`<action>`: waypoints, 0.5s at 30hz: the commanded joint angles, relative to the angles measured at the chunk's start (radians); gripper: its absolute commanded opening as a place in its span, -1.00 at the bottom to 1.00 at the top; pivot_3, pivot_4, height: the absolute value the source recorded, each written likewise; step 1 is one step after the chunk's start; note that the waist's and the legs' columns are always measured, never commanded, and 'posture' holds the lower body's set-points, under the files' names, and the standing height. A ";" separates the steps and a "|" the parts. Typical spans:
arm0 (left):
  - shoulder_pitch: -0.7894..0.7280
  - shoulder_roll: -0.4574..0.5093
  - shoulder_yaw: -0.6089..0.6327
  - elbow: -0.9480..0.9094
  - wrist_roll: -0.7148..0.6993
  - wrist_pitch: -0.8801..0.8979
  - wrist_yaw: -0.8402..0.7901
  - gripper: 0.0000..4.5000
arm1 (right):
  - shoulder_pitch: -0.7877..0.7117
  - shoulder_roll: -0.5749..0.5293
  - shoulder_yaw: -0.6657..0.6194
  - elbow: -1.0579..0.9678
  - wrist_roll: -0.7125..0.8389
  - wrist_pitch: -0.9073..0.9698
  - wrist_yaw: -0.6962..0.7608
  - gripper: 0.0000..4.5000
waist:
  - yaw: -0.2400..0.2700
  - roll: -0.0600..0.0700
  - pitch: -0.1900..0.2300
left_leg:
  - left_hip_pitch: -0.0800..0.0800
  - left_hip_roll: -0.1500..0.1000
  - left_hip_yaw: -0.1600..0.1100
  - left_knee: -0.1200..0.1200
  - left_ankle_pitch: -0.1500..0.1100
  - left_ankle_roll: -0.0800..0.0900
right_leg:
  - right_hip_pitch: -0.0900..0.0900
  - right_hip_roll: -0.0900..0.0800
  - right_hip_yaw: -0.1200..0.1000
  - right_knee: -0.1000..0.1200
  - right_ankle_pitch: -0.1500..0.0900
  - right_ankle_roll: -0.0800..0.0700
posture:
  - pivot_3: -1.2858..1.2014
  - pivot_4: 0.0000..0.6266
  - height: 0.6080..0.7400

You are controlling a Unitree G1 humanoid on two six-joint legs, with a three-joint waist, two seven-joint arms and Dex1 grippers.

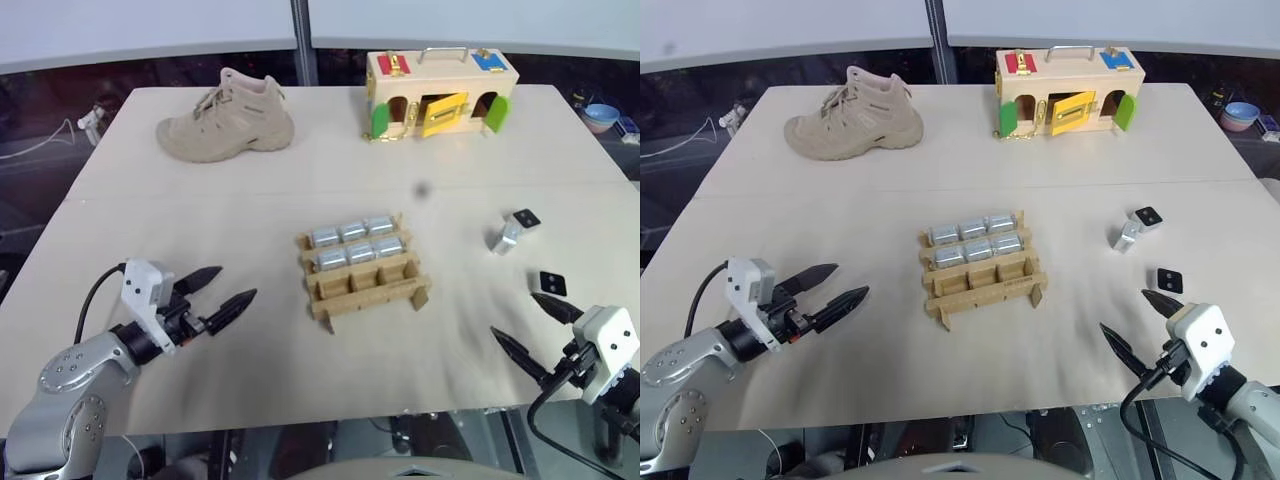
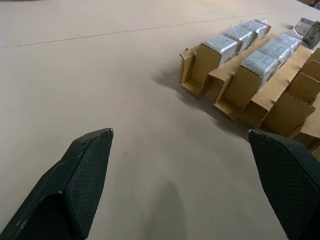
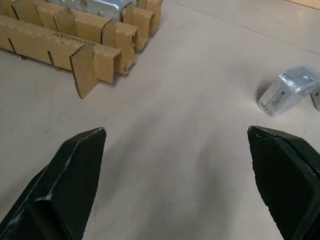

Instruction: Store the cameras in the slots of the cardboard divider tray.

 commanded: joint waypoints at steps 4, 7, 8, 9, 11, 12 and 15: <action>-0.210 -0.035 -0.009 0.034 -0.062 0.005 0.044 0.98 | -0.059 0.087 -0.032 -0.053 -0.096 0.057 -0.245 1.00 | 0.020 -0.001 0.000 | -0.001 0.000 -0.003 0.002 0.000 0.000 | 0.000 0.001 -0.003 0.000 0.000 0.000 | 0.03 -0.52 1.00; -0.294 -0.004 -0.015 0.044 -0.142 0.038 -0.049 0.98 | -0.109 0.086 -0.052 -0.091 -0.135 0.262 -0.381 1.00 | 0.021 0.000 -0.001 | -0.001 0.000 -0.003 0.002 0.000 0.000 | 0.000 0.001 -0.003 0.000 0.000 0.000 | 0.03 -0.52 1.00; -0.316 0.015 -0.013 0.043 -0.189 0.054 -0.110 0.98 | -0.129 0.085 -0.063 -0.097 -0.114 0.326 -0.403 1.00 | 0.021 0.000 -0.001 | -0.002 0.000 -0.002 0.002 0.000 0.000 | 0.000 0.001 -0.003 0.000 0.000 0.000 | 0.03 -0.52 1.00; -0.329 0.039 -0.017 0.038 -0.219 0.063 -0.173 0.98 | -0.147 0.084 -0.072 -0.100 -0.096 0.378 -0.419 1.00 | 0.019 0.000 -0.001 | -0.002 0.000 -0.002 0.002 0.000 0.000 | 0.000 0.001 -0.003 0.000 0.000 0.000 | 0.03 -0.52 1.00; -0.325 0.097 -0.041 0.025 -0.233 0.057 -0.305 0.98 | -0.186 0.080 -0.083 -0.098 -0.092 0.476 -0.461 1.00 | 0.014 0.000 -0.001 | -0.004 0.000 -0.002 0.001 0.000 0.000 | -0.001 0.001 -0.003 0.000 0.002 -0.004 | 0.03 -0.52 1.00; -0.324 0.126 -0.054 0.019 -0.238 0.059 -0.358 0.98 | -0.209 0.082 -0.091 -0.096 -0.074 0.533 -0.474 1.00 | 0.013 0.001 -0.001 | -0.004 0.000 -0.001 0.001 0.000 0.000 | -0.002 0.002 -0.002 -0.001 0.003 -0.004 | 0.03 -0.52 1.00; -0.329 0.195 -0.095 0.015 -0.223 0.041 -0.483 0.98 | -0.289 0.102 -0.116 -0.081 -0.016 0.667 -0.510 1.00 | 0.013 0.001 -0.001 | -0.007 -0.001 0.001 0.000 0.000 0.000 | -0.006 0.003 0.000 -0.001 0.002 -0.004 | 0.03 -0.52 1.00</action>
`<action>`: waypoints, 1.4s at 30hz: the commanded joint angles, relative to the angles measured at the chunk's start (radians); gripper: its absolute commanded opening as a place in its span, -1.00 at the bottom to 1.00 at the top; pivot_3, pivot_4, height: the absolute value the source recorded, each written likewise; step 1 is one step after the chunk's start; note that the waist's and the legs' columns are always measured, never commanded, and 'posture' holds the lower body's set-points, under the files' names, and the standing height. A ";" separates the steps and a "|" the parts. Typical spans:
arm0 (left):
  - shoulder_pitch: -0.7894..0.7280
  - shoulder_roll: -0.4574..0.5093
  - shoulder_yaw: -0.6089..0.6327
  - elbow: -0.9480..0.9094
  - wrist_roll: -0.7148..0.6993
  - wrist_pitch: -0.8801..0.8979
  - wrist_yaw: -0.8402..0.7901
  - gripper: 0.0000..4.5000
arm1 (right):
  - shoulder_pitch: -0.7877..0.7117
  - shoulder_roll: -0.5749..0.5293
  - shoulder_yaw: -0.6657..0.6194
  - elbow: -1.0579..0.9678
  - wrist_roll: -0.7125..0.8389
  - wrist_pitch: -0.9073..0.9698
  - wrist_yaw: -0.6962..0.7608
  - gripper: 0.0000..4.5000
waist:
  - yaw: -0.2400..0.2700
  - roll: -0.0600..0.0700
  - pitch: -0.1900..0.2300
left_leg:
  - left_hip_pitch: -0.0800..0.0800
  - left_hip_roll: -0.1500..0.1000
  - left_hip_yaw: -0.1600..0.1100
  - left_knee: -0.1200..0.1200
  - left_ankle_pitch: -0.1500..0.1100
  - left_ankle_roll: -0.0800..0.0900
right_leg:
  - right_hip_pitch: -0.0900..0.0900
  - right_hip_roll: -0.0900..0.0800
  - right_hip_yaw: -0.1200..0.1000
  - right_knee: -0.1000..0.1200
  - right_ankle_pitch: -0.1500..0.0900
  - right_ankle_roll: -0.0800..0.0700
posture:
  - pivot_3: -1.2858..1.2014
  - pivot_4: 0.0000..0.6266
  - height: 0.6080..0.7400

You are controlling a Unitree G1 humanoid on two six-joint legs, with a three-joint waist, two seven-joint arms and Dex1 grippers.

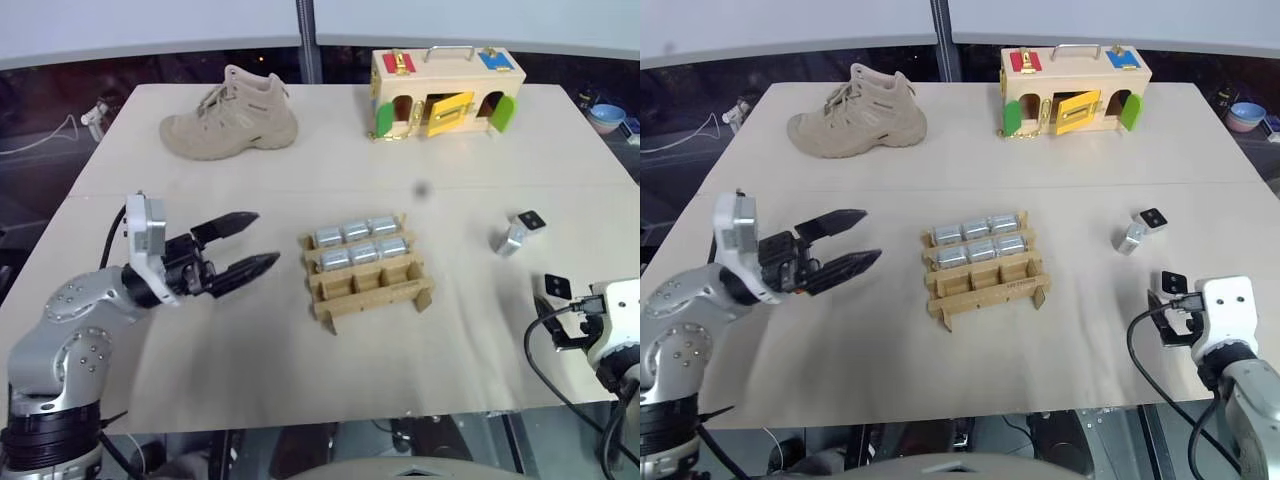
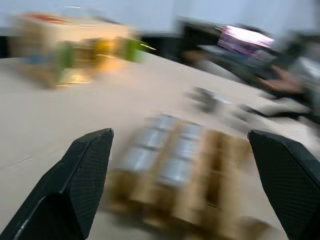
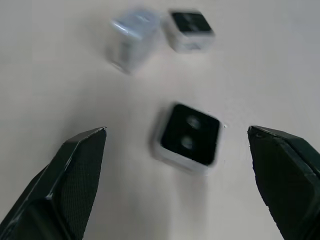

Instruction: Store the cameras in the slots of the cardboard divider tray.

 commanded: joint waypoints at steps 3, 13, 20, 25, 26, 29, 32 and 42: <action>-0.018 0.062 -0.038 -0.030 0.006 -0.035 -0.149 0.98 | -0.118 0.036 -0.058 -0.013 0.088 0.187 -0.066 1.00 | 0.000 0.000 0.000 | 0.000 0.000 0.000 0.000 0.000 0.000 | 0.000 0.001 0.001 0.000 -0.002 0.003 | 0.03 -0.52 1.00; -0.038 0.067 -0.044 -0.065 -0.003 -0.020 -0.130 0.98 | -0.252 0.063 -0.063 0.045 0.061 0.387 -0.183 1.00 | -0.003 0.000 0.000 | -0.002 0.000 0.000 0.000 0.000 0.000 | -0.001 0.002 0.001 0.000 -0.002 0.004 | 0.03 -0.52 1.00; -0.070 0.070 -0.071 -0.089 -0.024 0.006 -0.139 1.00 | -0.270 0.067 -0.054 0.064 0.049 0.381 -0.190 0.22 | -0.012 0.000 0.000 | -0.001 0.000 -0.001 0.000 0.000 0.000 | -0.001 0.002 0.002 0.000 -0.002 0.004 | 0.03 -0.52 1.00; -0.114 0.051 -0.094 -0.111 -0.064 0.077 -0.051 1.00 | -0.220 0.017 0.002 0.041 0.005 0.286 -0.151 -0.23 | -0.016 0.000 0.000 | -0.001 0.000 0.000 0.000 0.000 0.000 | -0.001 0.002 0.002 0.000 -0.002 0.004 | 0.03 -0.52 1.00; -0.140 0.033 -0.094 -0.115 -0.112 0.130 0.021 1.00 | -0.192 -0.016 0.032 0.021 -0.017 0.217 -0.117 -0.23 | -0.016 0.000 0.000 | -0.001 0.000 -0.001 0.000 0.000 0.000 | -0.001 0.003 0.002 0.000 -0.002 0.004 | 0.03 -0.52 1.00; -0.224 0.018 -0.113 -0.128 -0.320 0.326 0.212 1.00 | -0.106 -0.148 0.120 -0.063 -0.083 -0.005 0.015 -0.23 | -0.016 0.001 0.001 | -0.002 0.000 -0.002 0.001 0.000 0.001 | 0.000 0.002 0.002 0.000 -0.002 0.005 | 0.03 -0.52 1.00; -0.338 0.022 -0.170 -0.076 -0.560 0.510 0.393 1.00 | -0.065 -0.224 0.168 -0.122 -0.120 -0.148 0.094 -0.23 | -0.019 -0.001 0.001 | -0.002 0.000 -0.003 0.002 0.000 0.001 | 0.000 0.003 0.001 0.001 0.000 0.009 | 0.03 -0.52 1.00; -0.663 -0.217 -0.421 0.312 -0.895 0.734 0.921 1.00 | -0.323 -0.362 0.375 -0.242 -0.166 -0.333 0.260 -0.23 | -0.017 -0.002 0.001 | 0.000 -0.003 -0.006 0.004 0.000 0.000 | 0.002 0.004 0.001 0.002 0.001 0.008 | 0.03 -0.52 1.00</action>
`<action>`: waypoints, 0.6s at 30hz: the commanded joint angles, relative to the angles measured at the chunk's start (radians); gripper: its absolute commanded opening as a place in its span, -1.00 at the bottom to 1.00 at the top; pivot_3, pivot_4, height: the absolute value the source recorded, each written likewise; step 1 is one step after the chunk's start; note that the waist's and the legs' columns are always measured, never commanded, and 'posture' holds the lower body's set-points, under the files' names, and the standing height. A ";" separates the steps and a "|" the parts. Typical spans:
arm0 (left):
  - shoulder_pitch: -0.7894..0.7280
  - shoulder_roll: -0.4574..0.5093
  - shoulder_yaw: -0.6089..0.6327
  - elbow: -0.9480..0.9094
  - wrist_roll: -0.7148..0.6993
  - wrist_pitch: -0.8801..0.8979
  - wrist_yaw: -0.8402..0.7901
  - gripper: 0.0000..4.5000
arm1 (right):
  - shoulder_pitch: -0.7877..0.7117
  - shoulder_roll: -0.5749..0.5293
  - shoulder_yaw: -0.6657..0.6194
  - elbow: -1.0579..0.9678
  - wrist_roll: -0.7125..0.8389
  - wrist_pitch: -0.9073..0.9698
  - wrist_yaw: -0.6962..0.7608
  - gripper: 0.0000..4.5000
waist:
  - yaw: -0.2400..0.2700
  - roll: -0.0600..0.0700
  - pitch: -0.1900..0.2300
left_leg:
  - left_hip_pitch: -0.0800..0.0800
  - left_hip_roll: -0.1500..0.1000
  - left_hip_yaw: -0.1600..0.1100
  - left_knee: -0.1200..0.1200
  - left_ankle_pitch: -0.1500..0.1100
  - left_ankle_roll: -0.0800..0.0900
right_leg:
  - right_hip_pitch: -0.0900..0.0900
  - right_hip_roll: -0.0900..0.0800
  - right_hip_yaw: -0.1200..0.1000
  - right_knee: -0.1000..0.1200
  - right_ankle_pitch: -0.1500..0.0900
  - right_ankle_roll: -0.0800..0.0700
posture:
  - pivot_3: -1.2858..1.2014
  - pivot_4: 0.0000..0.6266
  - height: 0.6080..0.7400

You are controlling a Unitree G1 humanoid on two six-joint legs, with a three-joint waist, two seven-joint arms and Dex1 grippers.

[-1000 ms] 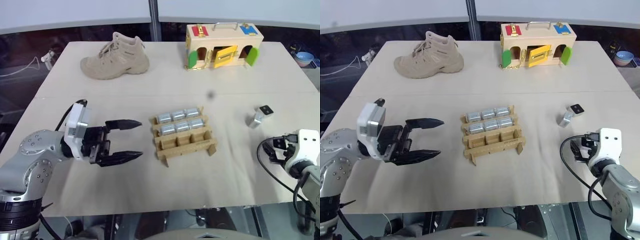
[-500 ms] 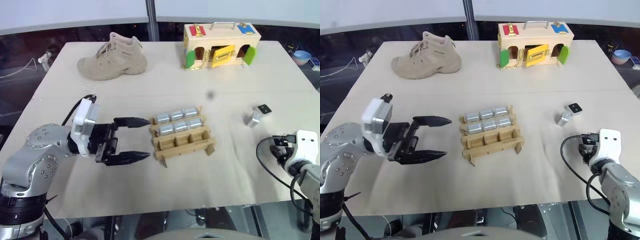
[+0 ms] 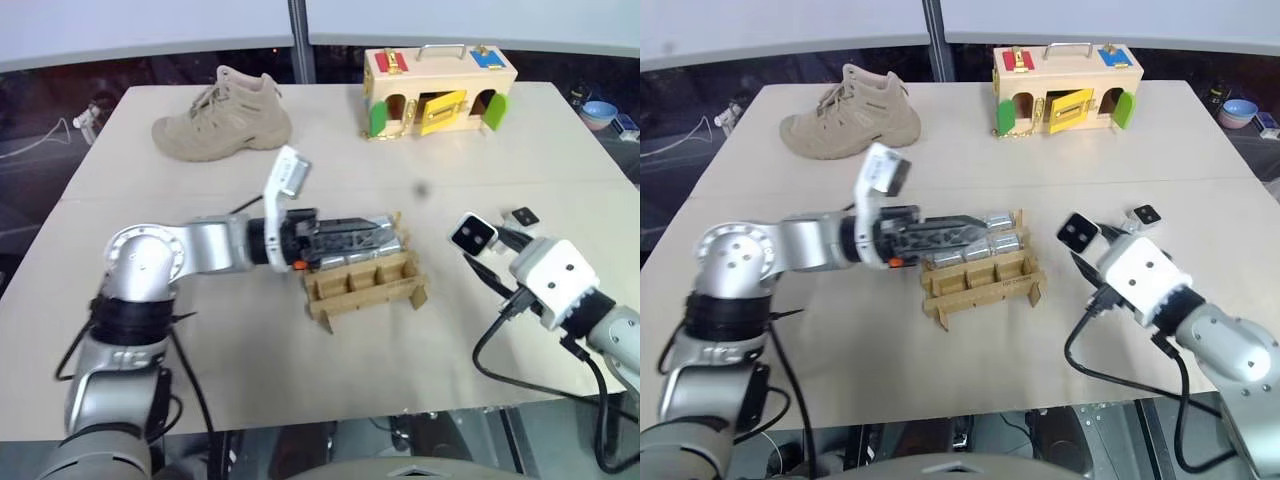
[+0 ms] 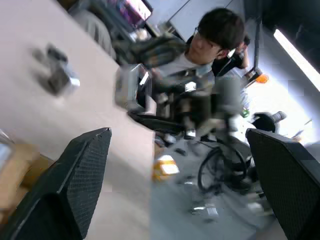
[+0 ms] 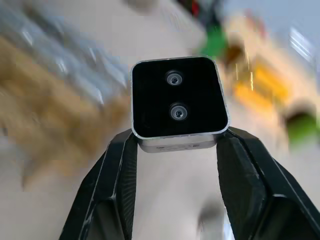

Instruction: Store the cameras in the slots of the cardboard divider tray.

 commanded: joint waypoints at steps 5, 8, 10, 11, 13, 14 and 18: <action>-0.129 -0.102 -0.006 0.144 -0.030 0.054 0.108 1.00 | -0.198 -0.014 0.111 -0.023 -0.020 -0.029 0.058 -0.23 | 0.005 0.000 0.000 | -0.002 -0.001 -0.002 0.000 0.000 -0.001 | -0.001 0.000 -0.002 0.000 0.003 -0.005 | 0.03 -0.52 1.00; -0.135 -0.118 0.000 0.148 -0.003 0.068 0.101 1.00 | -0.231 -0.012 0.137 -0.021 -0.022 -0.028 0.075 -0.23 | 0.006 0.000 0.000 | -0.003 -0.002 -0.001 0.000 0.003 -0.005 | -0.001 -0.001 -0.001 -0.002 0.003 -0.005 | 0.03 -0.52 1.00; -0.140 -0.134 0.009 0.163 0.002 0.068 0.099 1.00 | -0.247 -0.010 0.153 -0.020 -0.025 -0.026 0.082 -0.23 | 0.007 0.000 0.000 | -0.003 -0.002 -0.001 0.000 0.003 -0.005 | -0.001 -0.001 -0.001 -0.002 0.003 -0.005 | 0.03 -0.52 1.00; -0.143 -0.138 0.009 0.160 0.019 0.071 0.089 1.00 | -0.254 -0.008 0.160 -0.021 -0.028 -0.024 0.083 -0.23 | 0.007 0.000 0.000 | -0.003 -0.003 -0.001 0.000 0.003 -0.005 | -0.001 -0.001 -0.001 -0.002 0.003 -0.005 | 0.03 -0.52 1.00; -0.146 -0.150 0.020 0.160 0.024 0.072 0.078 0.81 | -0.268 -0.001 0.170 -0.029 -0.028 -0.012 0.080 -0.23 | 0.008 0.000 0.000 | -0.003 -0.003 -0.002 0.000 0.003 -0.005 | -0.001 -0.001 -0.001 -0.001 0.003 -0.005 | 0.03 -0.52 1.00; -0.148 -0.154 0.026 0.157 0.036 0.068 0.074 0.68 | -0.273 0.002 0.173 -0.032 -0.025 -0.006 0.080 -0.23 | 0.008 0.000 0.000 | -0.003 -0.003 -0.002 0.000 0.003 -0.005 | -0.001 -0.001 -0.001 -0.001 0.003 -0.005 | 0.03 -0.52 1.00; -0.144 -0.159 0.049 0.135 0.047 0.077 0.055 -0.05 | -0.273 0.013 0.166 -0.036 0.029 0.021 0.107 -0.23 | 0.009 0.000 0.000 | -0.003 -0.003 -0.002 0.000 0.003 -0.005 | -0.001 -0.002 -0.001 -0.001 0.003 -0.005 | 0.03 -0.52 1.00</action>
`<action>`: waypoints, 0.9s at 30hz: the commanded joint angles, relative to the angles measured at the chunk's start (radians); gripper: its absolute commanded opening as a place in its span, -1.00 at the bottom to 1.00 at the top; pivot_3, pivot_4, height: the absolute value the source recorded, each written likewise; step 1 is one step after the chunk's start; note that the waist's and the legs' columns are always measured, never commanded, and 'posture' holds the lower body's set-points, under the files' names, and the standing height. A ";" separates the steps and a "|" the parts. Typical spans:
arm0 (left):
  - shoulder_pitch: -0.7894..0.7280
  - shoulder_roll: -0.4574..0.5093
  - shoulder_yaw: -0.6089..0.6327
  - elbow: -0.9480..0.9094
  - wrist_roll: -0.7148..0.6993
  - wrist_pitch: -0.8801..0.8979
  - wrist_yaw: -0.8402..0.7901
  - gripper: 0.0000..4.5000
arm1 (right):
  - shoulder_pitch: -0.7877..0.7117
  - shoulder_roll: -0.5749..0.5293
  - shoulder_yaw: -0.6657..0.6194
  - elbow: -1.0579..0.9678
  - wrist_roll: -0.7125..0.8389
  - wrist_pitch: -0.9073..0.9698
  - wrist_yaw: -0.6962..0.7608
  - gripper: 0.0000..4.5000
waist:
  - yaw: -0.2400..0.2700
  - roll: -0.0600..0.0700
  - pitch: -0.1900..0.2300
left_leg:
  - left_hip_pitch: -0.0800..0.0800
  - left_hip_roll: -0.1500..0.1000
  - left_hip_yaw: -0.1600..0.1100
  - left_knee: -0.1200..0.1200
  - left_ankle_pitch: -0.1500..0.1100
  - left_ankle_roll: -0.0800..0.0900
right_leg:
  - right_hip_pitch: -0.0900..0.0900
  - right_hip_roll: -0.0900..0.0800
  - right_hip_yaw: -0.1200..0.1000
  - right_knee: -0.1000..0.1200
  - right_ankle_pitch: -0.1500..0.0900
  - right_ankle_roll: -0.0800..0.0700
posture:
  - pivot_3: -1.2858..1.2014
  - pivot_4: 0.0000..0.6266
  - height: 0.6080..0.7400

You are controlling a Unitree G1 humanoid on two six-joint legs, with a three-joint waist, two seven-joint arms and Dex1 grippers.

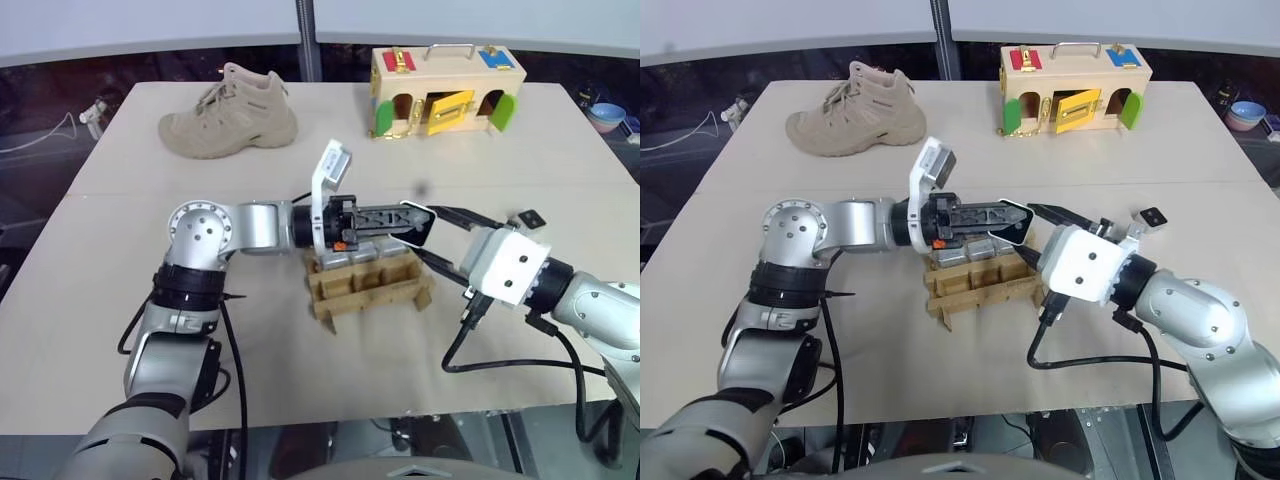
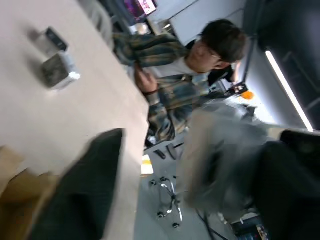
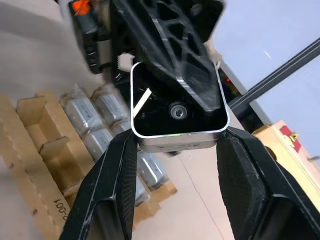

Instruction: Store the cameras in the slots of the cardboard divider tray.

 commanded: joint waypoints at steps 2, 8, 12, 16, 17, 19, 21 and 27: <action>-0.002 0.006 0.047 -0.049 0.016 0.005 -0.027 -0.44 | -0.019 0.028 -0.038 -0.039 0.083 0.028 0.026 0.22 | 0.001 0.000 0.000 | 0.000 0.000 0.000 0.000 0.000 0.000 | 0.000 0.000 0.000 0.000 0.000 0.000 | 0.03 -0.52 1.00; 0.056 0.083 0.101 -0.162 0.134 -0.030 -0.133 -0.66 | 0.092 0.067 -0.210 0.054 0.218 0.024 0.077 0.98 | 0.002 0.000 0.000 | 0.000 0.000 0.000 0.000 0.000 0.000 | 0.000 0.000 0.000 0.000 0.000 0.000 | 0.03 -0.52 1.00; 0.193 0.257 0.015 -0.351 0.430 -0.180 -0.381 -0.66 | 0.171 -0.005 -0.365 0.176 0.337 -0.055 0.275 0.98 | -0.001 0.000 0.000 | 0.000 0.000 0.001 -0.001 0.000 0.000 | 0.000 0.000 0.001 -0.001 0.000 0.000 | 0.03 -0.52 1.00; 0.303 0.392 -0.036 -0.431 0.630 -0.320 -0.587 -0.66 | 0.125 -0.054 -0.427 0.211 0.481 -0.023 0.352 0.98 | -0.004 0.001 0.000 | 0.002 0.000 0.003 -0.001 -0.003 0.004 | 0.000 0.000 0.002 -0.001 -0.002 -0.004 | 0.03 -0.52 1.00; 0.321 0.412 -0.050 -0.432 0.673 -0.349 -0.622 -0.66 | 0.117 -0.064 -0.424 0.220 0.494 -0.022 0.369 0.98 | -0.003 0.001 0.000 | 0.002 0.001 0.002 -0.001 -0.003 0.004 | 0.000 0.000 0.001 0.000 -0.003 -0.004 | 0.03 -0.52 1.00; 0.343 0.440 -0.080 -0.421 0.762 -0.419 -0.688 -0.66 | 0.105 -0.076 -0.396 0.228 0.487 -0.027 0.374 0.98 | -0.001 0.000 0.000 | 0.002 0.001 0.002 -0.001 -0.003 0.004 | 0.001 0.000 0.000 0.000 -0.003 -0.004 | 0.03 -0.52 1.00; 0.337 0.428 -0.095 -0.404 0.802 -0.436 -0.705 -0.66 | 0.105 -0.087 -0.391 0.221 0.510 -0.024 0.385 0.98 | 0.006 0.000 0.000 | 0.002 0.001 0.001 -0.001 -0.003 0.004 | 0.001 0.000 0.000 -0.001 -0.003 -0.004 | 0.03 -0.52 1.00; 0.284 0.397 -0.163 -0.333 0.962 -0.505 -0.767 -0.66 | 0.085 -0.108 -0.407 0.234 0.598 -0.015 0.423 0.98 | 0.019 0.000 0.000 | 0.000 0.001 0.002 -0.001 -0.003 0.005 | 0.001 0.000 0.000 -0.002 -0.003 -0.004 | 0.03 -0.52 1.00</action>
